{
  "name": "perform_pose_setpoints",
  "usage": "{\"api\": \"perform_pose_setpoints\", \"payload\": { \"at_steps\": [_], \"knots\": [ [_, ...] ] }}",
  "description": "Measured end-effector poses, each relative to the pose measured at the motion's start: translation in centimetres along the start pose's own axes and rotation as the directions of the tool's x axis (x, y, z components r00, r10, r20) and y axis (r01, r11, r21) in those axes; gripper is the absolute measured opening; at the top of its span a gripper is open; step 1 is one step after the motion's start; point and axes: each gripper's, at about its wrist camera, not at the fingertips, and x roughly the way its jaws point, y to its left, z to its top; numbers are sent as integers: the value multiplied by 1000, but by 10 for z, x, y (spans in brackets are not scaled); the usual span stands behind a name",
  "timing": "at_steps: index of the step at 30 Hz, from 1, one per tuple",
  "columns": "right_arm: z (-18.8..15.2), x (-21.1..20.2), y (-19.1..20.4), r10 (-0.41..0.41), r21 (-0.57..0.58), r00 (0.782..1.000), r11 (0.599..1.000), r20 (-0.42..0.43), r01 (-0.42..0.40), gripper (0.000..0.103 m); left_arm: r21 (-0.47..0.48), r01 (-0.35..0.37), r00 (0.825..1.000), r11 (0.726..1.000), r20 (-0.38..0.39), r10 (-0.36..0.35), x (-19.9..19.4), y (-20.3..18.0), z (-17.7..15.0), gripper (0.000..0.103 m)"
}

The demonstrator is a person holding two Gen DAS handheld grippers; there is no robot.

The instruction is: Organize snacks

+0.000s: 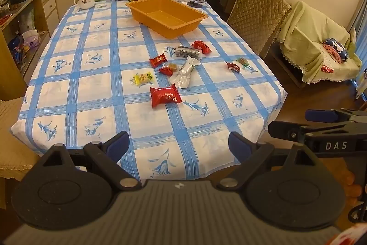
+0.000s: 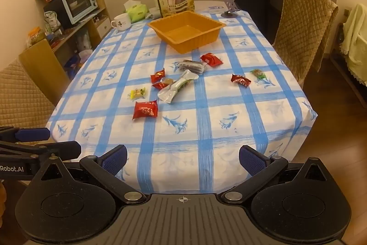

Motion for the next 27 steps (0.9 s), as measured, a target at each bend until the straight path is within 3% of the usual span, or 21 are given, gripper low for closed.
{"api": "perform_pose_setpoints", "payload": {
  "at_steps": [8, 27],
  "knots": [
    [6, 3, 5, 5, -7, 1000, 1000, 3, -5, 103, -11, 3, 1000, 1000, 4, -3, -2, 16, 5, 92],
    [6, 5, 11, 6, -20, 1000, 1000, 1, -6, 103, -15, -4, 1000, 1000, 12, 4, -8, 15, 1, 92]
  ]
}}
